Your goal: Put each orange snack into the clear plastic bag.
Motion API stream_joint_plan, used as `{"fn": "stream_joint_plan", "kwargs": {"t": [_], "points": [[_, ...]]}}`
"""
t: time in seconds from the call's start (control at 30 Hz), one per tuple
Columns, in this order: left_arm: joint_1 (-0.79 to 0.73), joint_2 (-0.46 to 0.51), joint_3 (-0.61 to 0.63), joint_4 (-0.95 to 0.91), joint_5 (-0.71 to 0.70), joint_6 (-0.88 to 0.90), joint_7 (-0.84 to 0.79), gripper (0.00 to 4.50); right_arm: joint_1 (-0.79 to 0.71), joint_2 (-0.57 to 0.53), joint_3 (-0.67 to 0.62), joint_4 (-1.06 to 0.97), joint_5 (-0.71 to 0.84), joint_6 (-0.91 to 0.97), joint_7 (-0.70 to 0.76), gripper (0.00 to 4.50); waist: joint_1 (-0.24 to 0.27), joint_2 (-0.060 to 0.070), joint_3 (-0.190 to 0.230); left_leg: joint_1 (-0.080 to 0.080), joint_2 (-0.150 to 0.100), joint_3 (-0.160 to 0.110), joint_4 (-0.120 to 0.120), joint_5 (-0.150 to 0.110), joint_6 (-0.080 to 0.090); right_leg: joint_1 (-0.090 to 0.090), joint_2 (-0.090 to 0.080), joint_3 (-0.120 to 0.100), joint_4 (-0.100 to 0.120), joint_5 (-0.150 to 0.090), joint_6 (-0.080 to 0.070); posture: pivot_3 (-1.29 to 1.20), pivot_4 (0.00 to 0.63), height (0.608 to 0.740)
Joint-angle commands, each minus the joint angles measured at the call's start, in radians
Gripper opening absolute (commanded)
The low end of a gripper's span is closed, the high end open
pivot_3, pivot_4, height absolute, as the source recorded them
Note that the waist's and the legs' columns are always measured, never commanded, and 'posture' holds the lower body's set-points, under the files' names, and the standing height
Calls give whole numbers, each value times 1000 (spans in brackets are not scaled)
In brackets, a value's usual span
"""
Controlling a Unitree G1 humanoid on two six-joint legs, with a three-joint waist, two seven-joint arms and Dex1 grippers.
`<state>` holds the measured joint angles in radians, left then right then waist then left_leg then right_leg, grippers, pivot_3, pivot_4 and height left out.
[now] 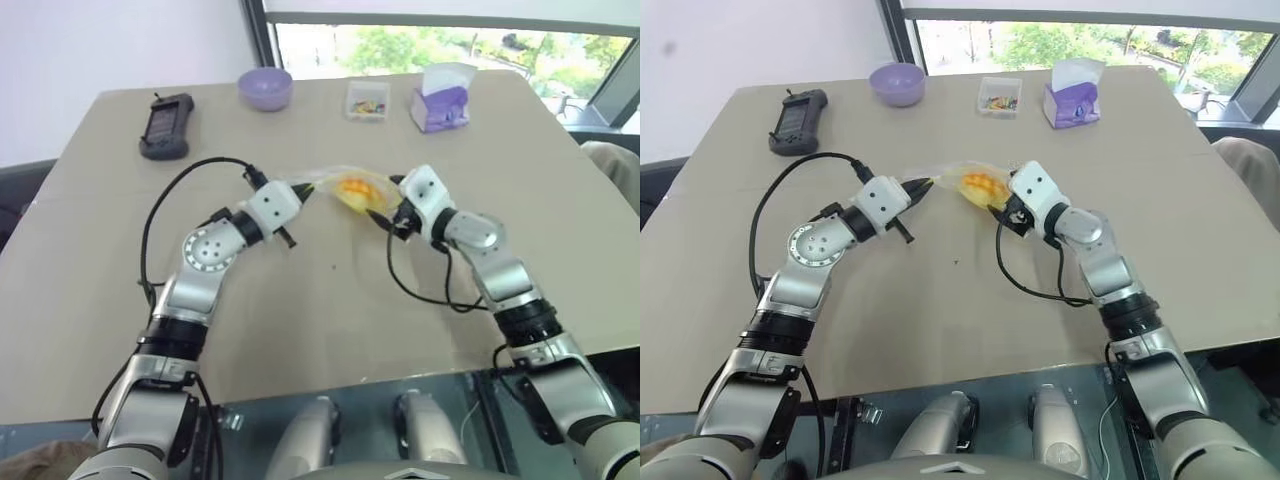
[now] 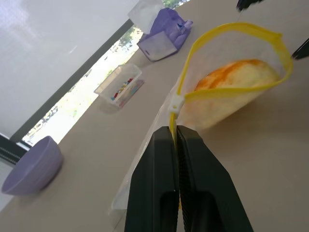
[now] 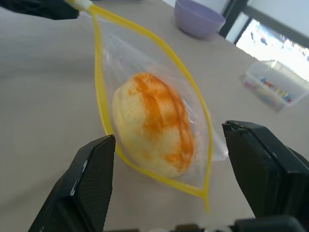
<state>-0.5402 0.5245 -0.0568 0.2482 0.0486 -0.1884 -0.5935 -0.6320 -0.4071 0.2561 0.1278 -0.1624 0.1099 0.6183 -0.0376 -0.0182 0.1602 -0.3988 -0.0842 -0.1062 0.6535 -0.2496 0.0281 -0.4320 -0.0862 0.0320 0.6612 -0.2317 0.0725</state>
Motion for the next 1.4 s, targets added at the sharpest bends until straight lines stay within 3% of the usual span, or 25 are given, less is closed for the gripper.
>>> {"fn": "stream_joint_plan", "kwargs": {"t": [0.03,0.33,0.43,0.5,0.67,0.97,1.17,1.23,1.4], "points": [[-25,3,34,-53,-38,17,-1,0,9,-42,13,-17,-65,-63,-15,3860,-1,0,0,0,0,0,0,0,0,0,0,0,0,0,0,0,150,740],[-8,6,41,-89,-56,41,-17,0,-106,31,66,234,-156,-183,-109,3860,-7,0,0,1,1,2,0,0,0,0,1,1,1,0,0,0,150,740],[-11,2,41,-98,-61,53,-17,0,-139,66,69,308,-157,-206,-123,3042,-5,0,0,1,1,1,0,0,0,0,1,1,0,0,0,0,150,740],[-8,1,40,-107,-62,58,-17,0,-147,74,65,329,-150,-215,-124,2000,-2,0,0,1,1,1,0,0,0,0,1,1,0,0,0,0,150,740],[0,-3,49,-122,-83,74,-19,0,-148,45,25,300,-124,-218,-111,68,-3,0,0,0,1,1,0,0,0,0,1,1,0,0,0,0,150,740],[-119,-45,95,-69,-220,239,-30,0,-314,-152,-85,309,-41,-217,9,68,-3,0,1,0,1,1,0,0,0,0,1,1,0,0,0,0,150,740],[-322,-73,65,173,-154,117,25,0,-416,-234,-42,467,-141,-339,-55,68,-4,0,1,0,0,1,0,0,0,1,0,0,-1,0,0,0,150,740],[-332,-72,56,199,-127,62,38,0,-411,-235,-53,464,-142,-352,-70,68,-8,0,1,0,0,2,0,0,0,0,0,1,-1,0,0,0,150,740],[-104,-40,-25,36,-47,-119,-18,0,-118,-243,-98,178,-97,-296,-65,68,-6,-1,-1,-1,2,3,-3,0,0,-3,0,3,-3,0,0,0,150,740]]}}
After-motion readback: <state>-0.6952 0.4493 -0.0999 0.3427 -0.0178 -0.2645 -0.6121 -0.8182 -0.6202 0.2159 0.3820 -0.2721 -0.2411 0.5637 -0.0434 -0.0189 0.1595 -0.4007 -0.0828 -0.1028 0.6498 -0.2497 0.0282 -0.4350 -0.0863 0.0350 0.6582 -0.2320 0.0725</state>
